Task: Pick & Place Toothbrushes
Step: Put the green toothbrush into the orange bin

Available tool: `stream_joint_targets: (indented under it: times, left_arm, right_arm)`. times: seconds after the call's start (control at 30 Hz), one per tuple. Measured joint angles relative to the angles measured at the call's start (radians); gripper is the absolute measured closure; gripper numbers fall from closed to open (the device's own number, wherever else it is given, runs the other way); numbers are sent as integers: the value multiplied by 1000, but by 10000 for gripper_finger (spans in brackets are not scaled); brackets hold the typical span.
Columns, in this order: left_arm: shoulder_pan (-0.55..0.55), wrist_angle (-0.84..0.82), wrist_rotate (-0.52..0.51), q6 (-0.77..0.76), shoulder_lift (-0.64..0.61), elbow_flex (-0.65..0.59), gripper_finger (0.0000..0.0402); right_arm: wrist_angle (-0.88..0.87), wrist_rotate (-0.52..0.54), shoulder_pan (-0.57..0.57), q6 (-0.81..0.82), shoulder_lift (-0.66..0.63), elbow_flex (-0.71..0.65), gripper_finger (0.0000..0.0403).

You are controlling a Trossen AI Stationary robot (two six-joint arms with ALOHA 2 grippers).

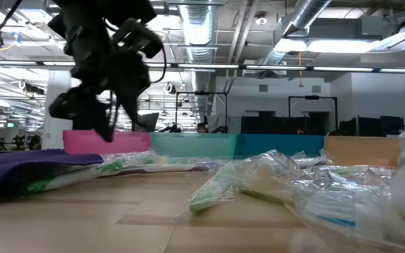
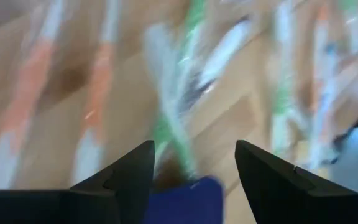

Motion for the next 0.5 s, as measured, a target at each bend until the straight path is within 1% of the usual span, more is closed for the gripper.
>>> stream_joint_targets:
  times: [0.1, 0.2, 0.3, 0.37, 0.5]
  left_arm:
    - [8, 43, -61, 0, 0, 0, 183]
    - [31, 39, -99, 12, 0, 0, 183]
    - [52, 42, -91, 10, 0, -1, 183]
    - [59, 53, -64, 12, 14, 0, 183]
    - [45, 58, -45, 19, 32, 2, 183]
  right_arm:
    - [1, 0, 0, -2, 0, 0, 129]
    - [2, 0, 0, -3, 0, 0, 129]
    - [3, 0, 0, -3, 0, 0, 129]
    - [3, 0, 0, -3, 0, 0, 129]
    - [4, 0, 0, -3, 0, 0, 129]
